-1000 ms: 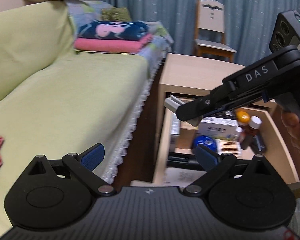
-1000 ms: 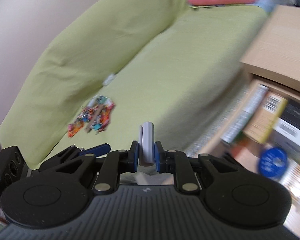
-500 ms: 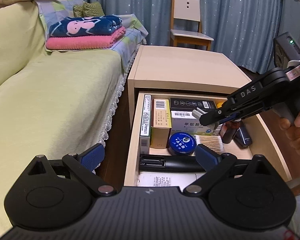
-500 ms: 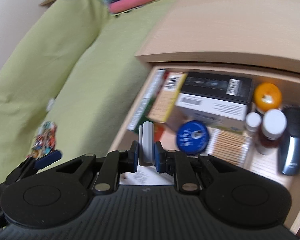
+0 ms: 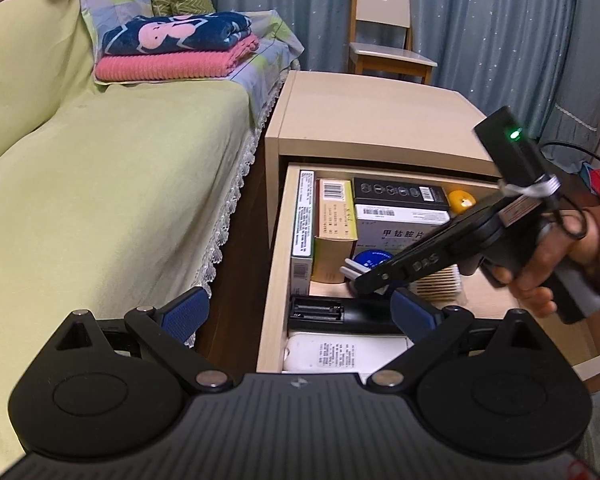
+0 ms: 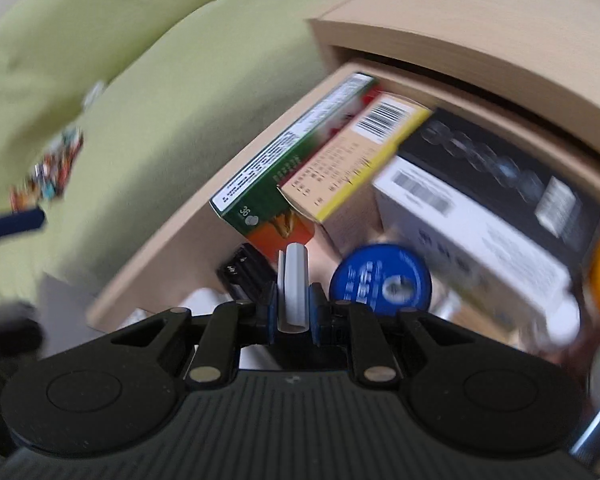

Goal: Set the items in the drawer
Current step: 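Lower the white tube into the drawer beside the boxes with the right gripper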

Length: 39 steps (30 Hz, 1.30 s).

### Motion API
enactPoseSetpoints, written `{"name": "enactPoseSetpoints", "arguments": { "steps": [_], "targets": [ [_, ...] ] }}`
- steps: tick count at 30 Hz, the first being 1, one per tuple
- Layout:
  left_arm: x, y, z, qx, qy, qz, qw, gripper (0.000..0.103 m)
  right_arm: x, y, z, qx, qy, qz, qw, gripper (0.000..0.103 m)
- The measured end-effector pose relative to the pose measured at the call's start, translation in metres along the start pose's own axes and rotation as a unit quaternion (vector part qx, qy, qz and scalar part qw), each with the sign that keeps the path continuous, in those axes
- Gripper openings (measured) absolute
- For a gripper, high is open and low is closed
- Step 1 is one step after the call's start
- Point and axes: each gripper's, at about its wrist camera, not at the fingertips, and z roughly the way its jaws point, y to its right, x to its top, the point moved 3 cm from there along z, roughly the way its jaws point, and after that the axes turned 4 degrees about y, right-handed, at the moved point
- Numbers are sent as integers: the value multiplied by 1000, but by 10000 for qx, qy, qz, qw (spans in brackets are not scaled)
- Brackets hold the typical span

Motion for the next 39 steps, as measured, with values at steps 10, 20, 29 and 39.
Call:
{"name": "enactPoseSetpoints", "arguments": {
  "steps": [10, 20, 29, 39],
  "targets": [
    [-3, -7, 1, 75, -66, -62, 9999, 98, 9, -5, 24, 71, -130, -639, 9978, 14],
    [-7, -9, -3, 91, -59, -66, 9999, 98, 13, -5, 30, 125, -115, -581, 9982, 18],
    [-6, -10, -4, 83, -63, -86, 9999, 98, 10, 6, -15, -214, 249, -103, 9994, 19],
    [-5, -5, -5, 69, -56, -12, 10000, 98, 2, 6, -16, -317, 201, -46, 9993, 11]
  ]
}}
